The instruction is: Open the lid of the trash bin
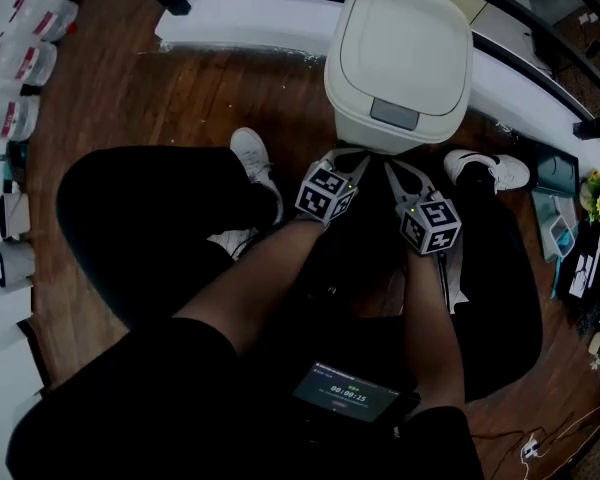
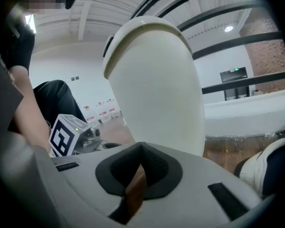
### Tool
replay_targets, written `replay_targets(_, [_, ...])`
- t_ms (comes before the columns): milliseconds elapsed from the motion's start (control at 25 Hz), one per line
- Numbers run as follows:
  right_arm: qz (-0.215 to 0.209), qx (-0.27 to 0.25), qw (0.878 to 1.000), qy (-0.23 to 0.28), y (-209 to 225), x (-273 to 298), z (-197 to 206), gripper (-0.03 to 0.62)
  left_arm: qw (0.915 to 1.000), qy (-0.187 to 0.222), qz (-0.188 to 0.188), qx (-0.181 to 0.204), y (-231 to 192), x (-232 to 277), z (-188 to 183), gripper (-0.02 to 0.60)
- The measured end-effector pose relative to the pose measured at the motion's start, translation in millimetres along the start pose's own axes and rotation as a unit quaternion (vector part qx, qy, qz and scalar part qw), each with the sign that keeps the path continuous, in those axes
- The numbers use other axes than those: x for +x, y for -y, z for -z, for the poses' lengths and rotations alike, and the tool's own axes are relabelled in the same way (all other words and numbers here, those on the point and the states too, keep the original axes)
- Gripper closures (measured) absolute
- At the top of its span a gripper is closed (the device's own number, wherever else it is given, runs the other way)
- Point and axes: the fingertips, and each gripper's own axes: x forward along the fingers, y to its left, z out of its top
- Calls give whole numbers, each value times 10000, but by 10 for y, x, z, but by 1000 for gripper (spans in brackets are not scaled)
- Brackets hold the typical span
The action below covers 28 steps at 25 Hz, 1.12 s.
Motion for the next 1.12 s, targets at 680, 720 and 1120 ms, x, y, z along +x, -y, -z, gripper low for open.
replay_targets(680, [-510,-1178,9840,1237,-1245,-888,-1514,566,9716,1730,933,1316,1044,-1778,-1746,549])
replay_targets(720, [-531,-1218,9829,1278,-1333,-947,-1609,566,9687,1796,1003,1390,1119,-1886,-1845,549])
replay_targets(1120, [-940,-1673,9672,1663,-1970,-1483,-2227,565,9559,2079,1429,1505,1479,-2564,-2263,549])
